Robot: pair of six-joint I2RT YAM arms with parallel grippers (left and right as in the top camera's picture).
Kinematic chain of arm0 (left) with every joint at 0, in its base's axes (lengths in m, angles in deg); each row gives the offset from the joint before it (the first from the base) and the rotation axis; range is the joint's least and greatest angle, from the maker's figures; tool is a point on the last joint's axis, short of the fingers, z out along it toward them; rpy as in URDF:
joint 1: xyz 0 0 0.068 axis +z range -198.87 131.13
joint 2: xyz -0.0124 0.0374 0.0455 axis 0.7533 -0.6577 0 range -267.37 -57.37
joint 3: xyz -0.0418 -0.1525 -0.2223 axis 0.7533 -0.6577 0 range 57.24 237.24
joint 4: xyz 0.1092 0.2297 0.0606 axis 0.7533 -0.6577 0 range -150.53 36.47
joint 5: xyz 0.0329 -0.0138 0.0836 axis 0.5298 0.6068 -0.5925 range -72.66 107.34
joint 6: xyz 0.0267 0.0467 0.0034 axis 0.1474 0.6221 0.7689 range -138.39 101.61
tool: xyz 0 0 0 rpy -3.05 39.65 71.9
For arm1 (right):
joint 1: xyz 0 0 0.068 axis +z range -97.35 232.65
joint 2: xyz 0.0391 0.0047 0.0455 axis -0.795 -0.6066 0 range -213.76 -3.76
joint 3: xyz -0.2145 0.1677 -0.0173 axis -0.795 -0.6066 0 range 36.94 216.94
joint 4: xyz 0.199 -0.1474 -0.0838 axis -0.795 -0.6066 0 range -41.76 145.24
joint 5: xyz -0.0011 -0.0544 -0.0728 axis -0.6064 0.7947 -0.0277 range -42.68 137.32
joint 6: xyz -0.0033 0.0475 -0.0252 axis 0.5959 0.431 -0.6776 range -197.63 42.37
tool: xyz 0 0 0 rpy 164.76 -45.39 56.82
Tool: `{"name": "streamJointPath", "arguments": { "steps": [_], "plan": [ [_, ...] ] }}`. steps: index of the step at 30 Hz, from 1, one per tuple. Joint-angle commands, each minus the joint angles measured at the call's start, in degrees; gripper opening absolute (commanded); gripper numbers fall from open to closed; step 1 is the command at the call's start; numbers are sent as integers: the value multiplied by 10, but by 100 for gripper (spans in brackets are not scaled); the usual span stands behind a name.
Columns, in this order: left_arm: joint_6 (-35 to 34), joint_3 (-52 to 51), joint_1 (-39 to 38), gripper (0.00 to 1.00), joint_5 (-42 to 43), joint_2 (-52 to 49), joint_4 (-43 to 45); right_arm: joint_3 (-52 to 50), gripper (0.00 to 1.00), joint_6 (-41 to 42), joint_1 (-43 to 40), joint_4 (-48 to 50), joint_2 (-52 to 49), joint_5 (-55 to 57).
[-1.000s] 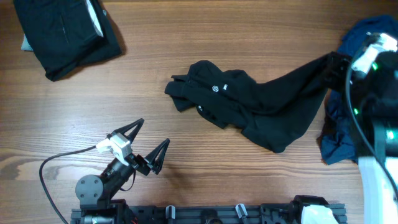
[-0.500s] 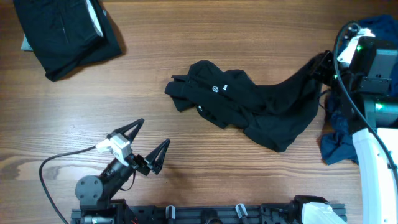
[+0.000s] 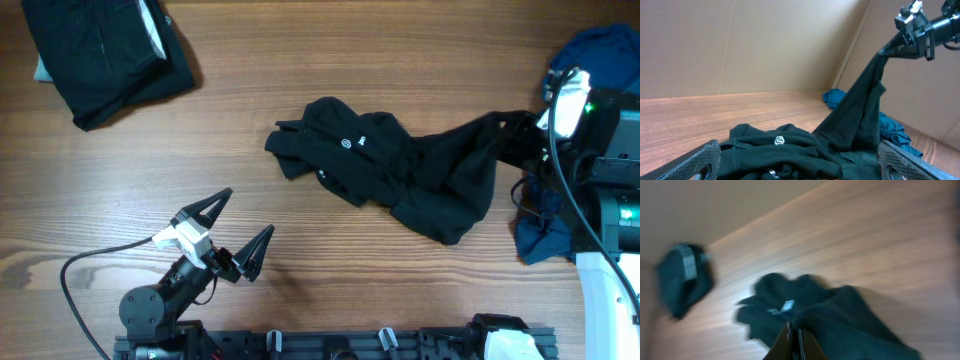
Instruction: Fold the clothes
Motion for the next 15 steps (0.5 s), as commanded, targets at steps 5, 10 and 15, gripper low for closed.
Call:
{"name": "streamJointPath", "arguments": {
  "steps": [5, 10, 15],
  "plan": [
    [-1, -1, -3, 100, 6, -2, 0, 13, 64, -6, 1, 0, -37, 212],
    [0, -1, -3, 100, 6, -3, -3, 13, 100, -7, 1, 14, -62, 220],
    [1, -1, -3, 100, -15, -3, -34, 14, 100, -7, 1, 21, -49, 214]
  ]
}}
